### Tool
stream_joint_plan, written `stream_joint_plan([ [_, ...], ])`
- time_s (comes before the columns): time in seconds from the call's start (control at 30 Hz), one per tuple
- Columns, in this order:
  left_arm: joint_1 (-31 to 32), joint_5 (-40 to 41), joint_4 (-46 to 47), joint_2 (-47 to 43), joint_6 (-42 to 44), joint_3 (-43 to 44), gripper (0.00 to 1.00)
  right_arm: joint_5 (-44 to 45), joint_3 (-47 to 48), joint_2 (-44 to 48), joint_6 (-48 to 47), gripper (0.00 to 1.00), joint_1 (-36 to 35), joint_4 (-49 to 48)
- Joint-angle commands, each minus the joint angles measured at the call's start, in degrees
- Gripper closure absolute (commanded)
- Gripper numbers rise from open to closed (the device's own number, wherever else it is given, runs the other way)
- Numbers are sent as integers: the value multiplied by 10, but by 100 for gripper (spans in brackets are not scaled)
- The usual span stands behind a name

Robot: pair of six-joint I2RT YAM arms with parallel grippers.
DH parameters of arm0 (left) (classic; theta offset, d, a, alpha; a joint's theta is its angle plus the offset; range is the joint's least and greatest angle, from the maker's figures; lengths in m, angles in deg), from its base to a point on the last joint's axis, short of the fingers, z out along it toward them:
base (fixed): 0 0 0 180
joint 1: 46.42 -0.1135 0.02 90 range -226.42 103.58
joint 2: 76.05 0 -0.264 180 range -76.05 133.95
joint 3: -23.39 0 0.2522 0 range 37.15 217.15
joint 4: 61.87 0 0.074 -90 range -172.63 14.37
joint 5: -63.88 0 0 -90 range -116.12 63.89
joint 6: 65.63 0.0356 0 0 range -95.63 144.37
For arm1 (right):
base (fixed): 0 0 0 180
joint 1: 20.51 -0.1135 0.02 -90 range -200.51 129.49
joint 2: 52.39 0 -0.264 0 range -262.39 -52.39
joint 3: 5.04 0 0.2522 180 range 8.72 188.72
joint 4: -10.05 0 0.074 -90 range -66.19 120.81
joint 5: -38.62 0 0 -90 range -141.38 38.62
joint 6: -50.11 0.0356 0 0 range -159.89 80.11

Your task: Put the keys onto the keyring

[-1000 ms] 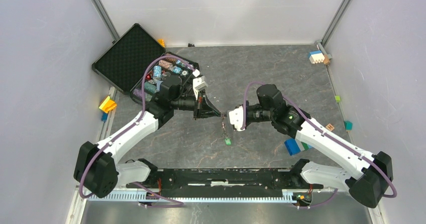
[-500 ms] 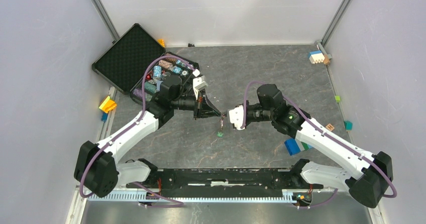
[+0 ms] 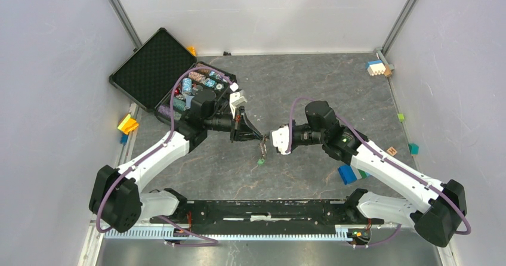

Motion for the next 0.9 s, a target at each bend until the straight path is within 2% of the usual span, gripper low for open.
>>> stream_joint_plan([
  [0.0, 3, -36, 41, -3, -29, 1, 98, 7, -2, 12, 4, 100, -1, -34],
  [0.87, 3, -36, 40, 9, -31, -1, 98, 23, 8, 18, 22, 100, -3, -43],
])
